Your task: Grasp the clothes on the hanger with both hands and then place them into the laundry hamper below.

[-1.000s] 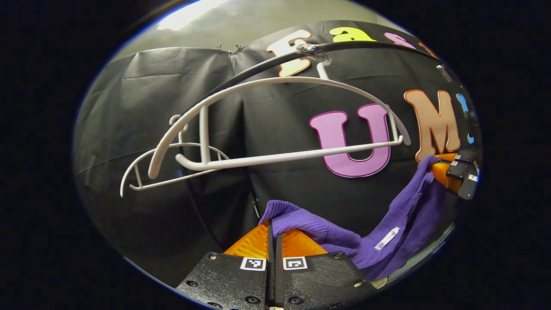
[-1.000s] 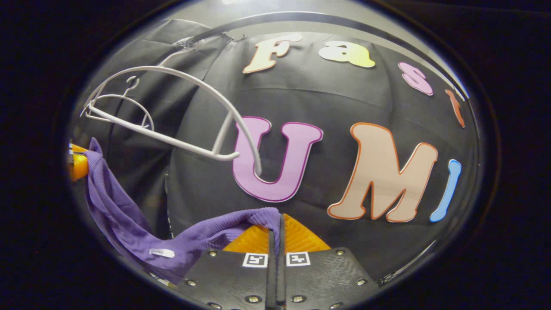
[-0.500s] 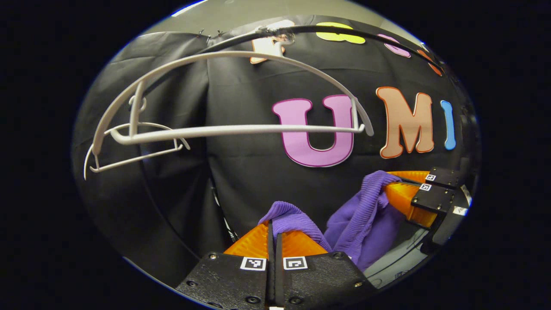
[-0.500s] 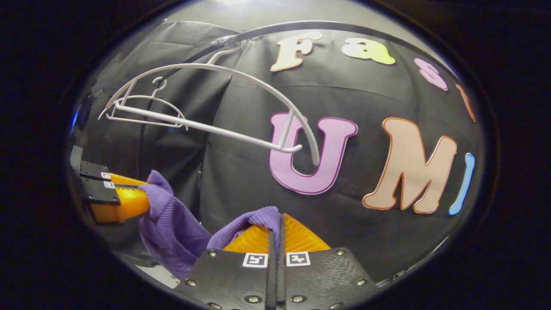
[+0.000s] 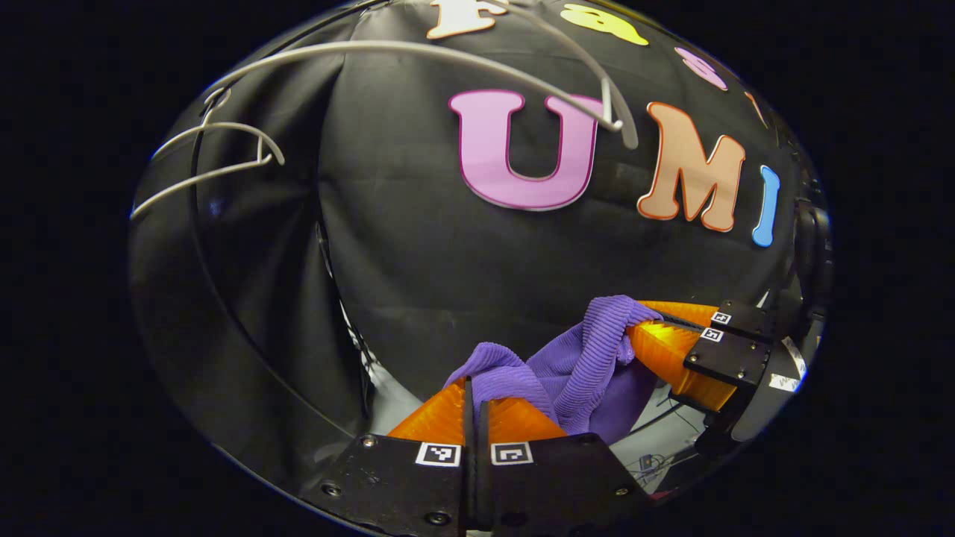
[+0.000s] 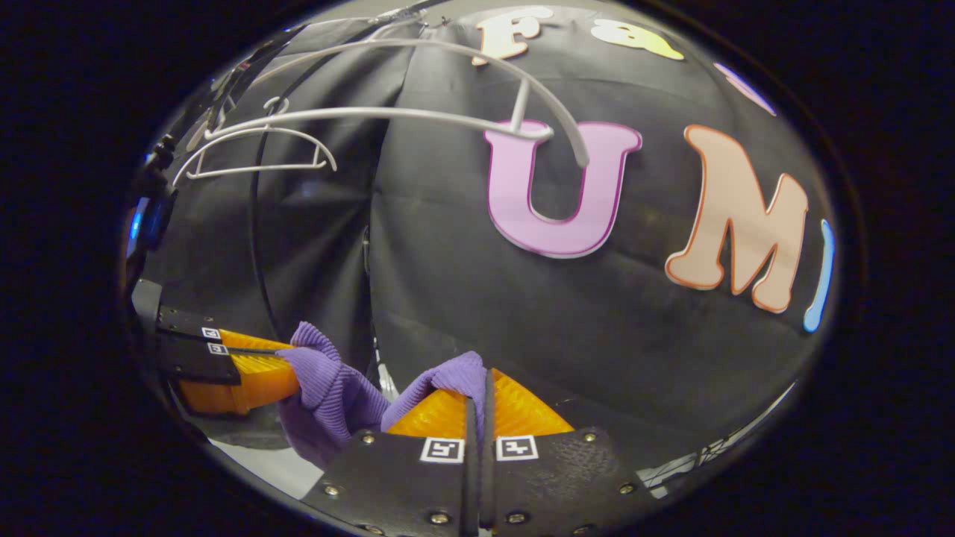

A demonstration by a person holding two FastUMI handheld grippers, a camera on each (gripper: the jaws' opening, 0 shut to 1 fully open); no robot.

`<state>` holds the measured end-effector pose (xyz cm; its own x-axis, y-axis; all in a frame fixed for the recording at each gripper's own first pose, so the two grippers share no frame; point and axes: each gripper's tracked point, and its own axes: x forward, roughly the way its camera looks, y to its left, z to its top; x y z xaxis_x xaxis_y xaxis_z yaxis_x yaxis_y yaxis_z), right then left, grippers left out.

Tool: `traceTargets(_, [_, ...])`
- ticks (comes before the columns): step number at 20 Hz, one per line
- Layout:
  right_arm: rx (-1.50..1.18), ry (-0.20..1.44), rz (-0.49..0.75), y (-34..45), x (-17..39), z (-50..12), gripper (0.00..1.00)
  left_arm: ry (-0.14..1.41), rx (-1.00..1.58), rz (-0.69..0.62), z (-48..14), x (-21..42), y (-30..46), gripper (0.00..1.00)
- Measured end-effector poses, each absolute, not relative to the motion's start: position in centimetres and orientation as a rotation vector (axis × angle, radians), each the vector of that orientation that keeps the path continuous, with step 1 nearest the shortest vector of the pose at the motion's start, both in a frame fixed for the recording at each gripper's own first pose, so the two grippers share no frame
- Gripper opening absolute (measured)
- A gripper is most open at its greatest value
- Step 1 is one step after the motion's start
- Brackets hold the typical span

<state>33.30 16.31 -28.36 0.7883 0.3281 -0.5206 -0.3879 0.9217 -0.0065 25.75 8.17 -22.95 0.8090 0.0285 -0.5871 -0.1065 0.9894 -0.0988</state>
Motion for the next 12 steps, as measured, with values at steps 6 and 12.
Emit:
traceTargets(6, [-0.132,0.723,0.411,15.4,31.2,-33.2,0.02,0.779,-0.164,0.043,-27.0,24.7,5.0,0.01])
traceTargets(12, [-0.169,0.83,0.416,14.5,29.0,-36.4,0.04,0.878,-0.211,0.043,-28.9,23.7,3.5,0.05])
